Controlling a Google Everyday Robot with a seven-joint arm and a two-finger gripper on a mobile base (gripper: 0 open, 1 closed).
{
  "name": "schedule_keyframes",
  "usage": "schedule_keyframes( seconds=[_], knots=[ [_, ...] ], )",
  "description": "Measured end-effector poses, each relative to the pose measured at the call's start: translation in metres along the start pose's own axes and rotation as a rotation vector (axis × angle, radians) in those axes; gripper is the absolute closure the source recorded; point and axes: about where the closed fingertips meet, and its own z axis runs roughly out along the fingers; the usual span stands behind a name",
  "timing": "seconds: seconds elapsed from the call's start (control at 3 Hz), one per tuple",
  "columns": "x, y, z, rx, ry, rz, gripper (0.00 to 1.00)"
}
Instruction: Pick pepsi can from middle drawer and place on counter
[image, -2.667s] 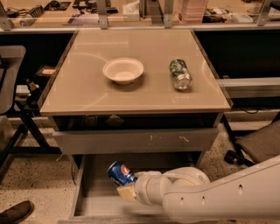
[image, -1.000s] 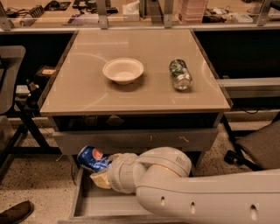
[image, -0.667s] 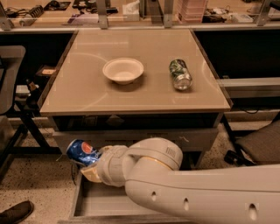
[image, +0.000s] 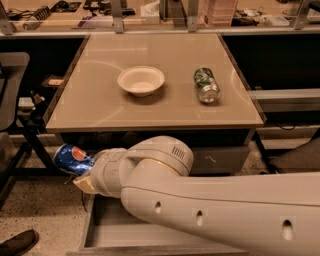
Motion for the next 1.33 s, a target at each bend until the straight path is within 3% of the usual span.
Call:
schedule_keyframes(
  seconds=[0.33, 0.67, 1.0, 1.33],
  knots=[
    [-0.001, 0.000, 0.000, -0.001, 0.000, -0.004, 1.00],
    [-0.020, -0.017, -0.009, 0.036, -0.014, -0.035, 1.00],
    [-0.059, -0.063, -0.003, 0.075, -0.007, -0.060, 1.00],
    [-0.062, -0.065, -0.004, 0.077, -0.010, -0.060, 1.00]
  ],
)
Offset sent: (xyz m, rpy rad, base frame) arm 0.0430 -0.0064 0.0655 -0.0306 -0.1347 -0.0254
